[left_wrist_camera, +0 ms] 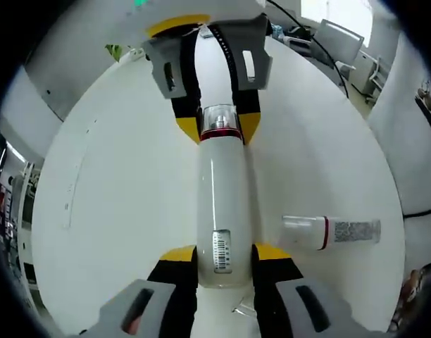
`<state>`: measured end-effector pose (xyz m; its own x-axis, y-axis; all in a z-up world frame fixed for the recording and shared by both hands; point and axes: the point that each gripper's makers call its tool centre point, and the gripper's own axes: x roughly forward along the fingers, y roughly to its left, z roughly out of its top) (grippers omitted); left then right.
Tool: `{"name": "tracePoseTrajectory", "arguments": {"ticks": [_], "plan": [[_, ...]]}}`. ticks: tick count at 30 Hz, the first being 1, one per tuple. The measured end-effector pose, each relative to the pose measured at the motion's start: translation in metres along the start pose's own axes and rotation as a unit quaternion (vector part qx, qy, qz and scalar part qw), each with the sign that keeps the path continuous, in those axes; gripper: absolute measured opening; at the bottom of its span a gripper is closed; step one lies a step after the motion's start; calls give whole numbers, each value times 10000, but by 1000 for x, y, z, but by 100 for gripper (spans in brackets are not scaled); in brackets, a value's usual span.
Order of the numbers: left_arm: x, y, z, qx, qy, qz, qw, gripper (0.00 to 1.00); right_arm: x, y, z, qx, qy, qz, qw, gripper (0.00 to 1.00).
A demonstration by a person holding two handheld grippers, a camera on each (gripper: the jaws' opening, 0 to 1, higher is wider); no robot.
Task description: Arrange the skincare products in the storage area until every visible bottle or jar stands upright without overlapping.
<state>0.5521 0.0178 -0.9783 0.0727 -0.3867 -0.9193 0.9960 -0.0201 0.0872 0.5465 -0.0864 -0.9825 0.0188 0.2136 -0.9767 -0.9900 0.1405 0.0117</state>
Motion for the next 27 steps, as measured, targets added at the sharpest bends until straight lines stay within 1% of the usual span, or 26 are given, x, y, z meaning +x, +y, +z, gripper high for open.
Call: {"name": "tracePoseTrajectory", "arguments": {"ticks": [2,4,5,7,9,13,19,27], "plan": [[0,0,0,-14,-10,-25,10000,29,-1,0,-1,-4,-30,-11,10000,28],[0,-1,1,-26,-22,-39,10000,29,-2,0,-1,60,-127,-27,9999,28],[1,-1,1,-41,-31,-43,10000,29,-2,0,0,158,-246,-62,9996,28],[1,-1,1,-49,-57,-53,10000,29,-2,1,1,161,-544,-76,9984,28],[1,-1,2,-62,-73,-63,9999,29,-2,1,0,184,-582,-79,9981,28],[1,0,2,-121,-109,-73,9998,28,-1,2,2,89,-492,-85,9987,27],[1,0,2,-235,-295,-50,9993,28,-3,3,2,73,-421,-120,9990,26],[0,2,-2,-543,-508,-23,9972,29,-27,0,16,-98,-548,-163,9983,26]]}}
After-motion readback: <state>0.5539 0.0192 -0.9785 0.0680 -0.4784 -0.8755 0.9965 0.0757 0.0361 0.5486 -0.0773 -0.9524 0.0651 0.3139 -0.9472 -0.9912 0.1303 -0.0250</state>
